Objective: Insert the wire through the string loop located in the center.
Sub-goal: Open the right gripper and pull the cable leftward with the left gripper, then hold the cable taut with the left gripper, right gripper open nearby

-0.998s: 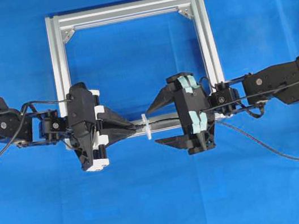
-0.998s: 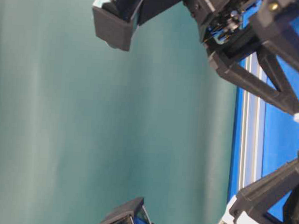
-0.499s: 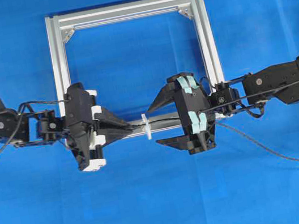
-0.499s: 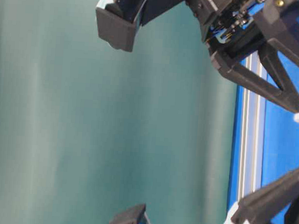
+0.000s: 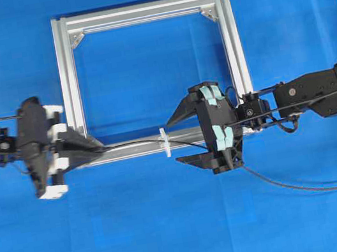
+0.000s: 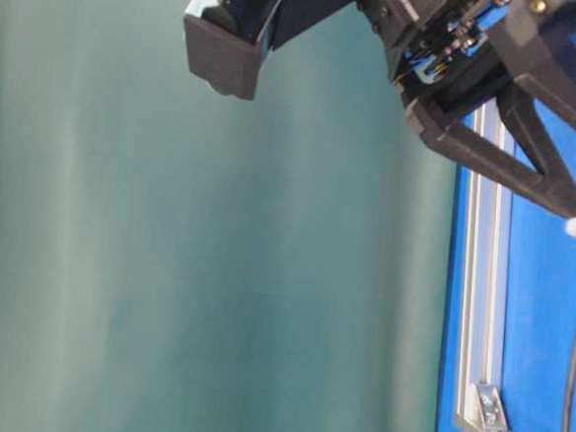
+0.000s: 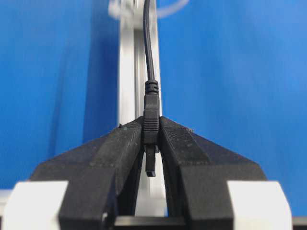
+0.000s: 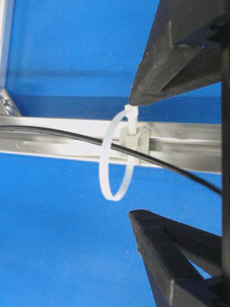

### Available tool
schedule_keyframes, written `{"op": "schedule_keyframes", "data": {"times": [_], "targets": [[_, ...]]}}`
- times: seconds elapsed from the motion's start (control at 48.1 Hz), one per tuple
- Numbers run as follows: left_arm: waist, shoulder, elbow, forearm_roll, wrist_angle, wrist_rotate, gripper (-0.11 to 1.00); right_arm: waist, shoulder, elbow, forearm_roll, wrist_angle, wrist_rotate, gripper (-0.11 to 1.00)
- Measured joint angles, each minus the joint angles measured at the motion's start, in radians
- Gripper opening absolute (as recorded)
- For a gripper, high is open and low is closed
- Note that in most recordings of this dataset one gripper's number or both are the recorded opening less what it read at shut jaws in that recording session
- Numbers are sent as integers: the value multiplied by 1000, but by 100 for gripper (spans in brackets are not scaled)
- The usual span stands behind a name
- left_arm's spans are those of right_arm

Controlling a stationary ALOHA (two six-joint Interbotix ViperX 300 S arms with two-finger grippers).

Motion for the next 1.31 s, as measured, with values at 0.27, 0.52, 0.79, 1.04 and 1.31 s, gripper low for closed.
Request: {"op": "schedule_keyframes", "data": {"times": [0.27,0.52,0.79,1.04,1.31], "targets": [[-5,-147,150,0,2,-21,8,0,0,-2,0,2,0,96],[-5,-196,187,0,34,-17,8,0,0,-2,0,2,0,96],[-3,-189,169,0,89,-15,8,0,-2,-2,0,0,-2,96],[0,-195,175,0,95,-15,19,0,0,-2,0,2,-2,96],[5,-198,183,0,98,9,90,0,0,-2,0,0,-2,96]]}}
